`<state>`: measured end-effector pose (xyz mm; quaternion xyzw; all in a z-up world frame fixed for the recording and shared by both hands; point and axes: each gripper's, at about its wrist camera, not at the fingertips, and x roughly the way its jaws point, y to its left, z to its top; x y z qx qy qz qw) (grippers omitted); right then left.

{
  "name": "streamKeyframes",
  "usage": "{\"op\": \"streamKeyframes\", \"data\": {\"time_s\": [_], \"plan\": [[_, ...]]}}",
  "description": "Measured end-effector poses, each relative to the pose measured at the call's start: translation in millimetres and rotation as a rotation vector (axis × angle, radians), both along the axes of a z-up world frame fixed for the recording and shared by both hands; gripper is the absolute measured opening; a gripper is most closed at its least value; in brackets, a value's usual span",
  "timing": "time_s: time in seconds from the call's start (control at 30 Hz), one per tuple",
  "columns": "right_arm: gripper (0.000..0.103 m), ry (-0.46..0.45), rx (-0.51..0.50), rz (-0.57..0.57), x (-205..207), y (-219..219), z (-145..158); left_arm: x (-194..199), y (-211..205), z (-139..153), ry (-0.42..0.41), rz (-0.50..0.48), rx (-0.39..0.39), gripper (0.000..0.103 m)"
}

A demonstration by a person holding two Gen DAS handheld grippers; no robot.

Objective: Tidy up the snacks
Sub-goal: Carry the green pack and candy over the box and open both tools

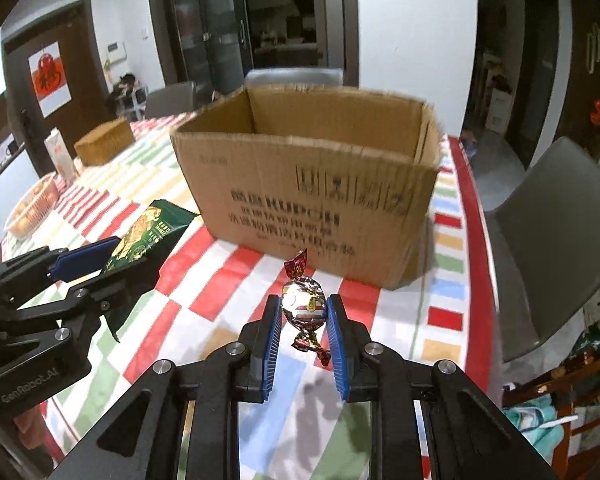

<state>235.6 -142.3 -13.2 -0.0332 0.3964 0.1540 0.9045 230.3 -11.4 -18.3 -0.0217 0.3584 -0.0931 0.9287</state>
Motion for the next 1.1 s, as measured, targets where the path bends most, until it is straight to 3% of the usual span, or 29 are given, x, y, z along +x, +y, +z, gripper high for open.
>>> {"op": "streamKeyframes", "data": {"time_s": [0.6, 1.1], "plan": [[0.024, -0.212, 0.005, -0.084, -21.7, -3.8, 83.5, -4.8, 6.0, 72.2, -0.158, -0.012, 0.012, 0.043], [0.024, -0.250, -0.013, -0.101, 12.3, 3.6, 117.2, 55.5, 16.7, 108.4, -0.149, -0.037, 0.015, 0.043]]}}
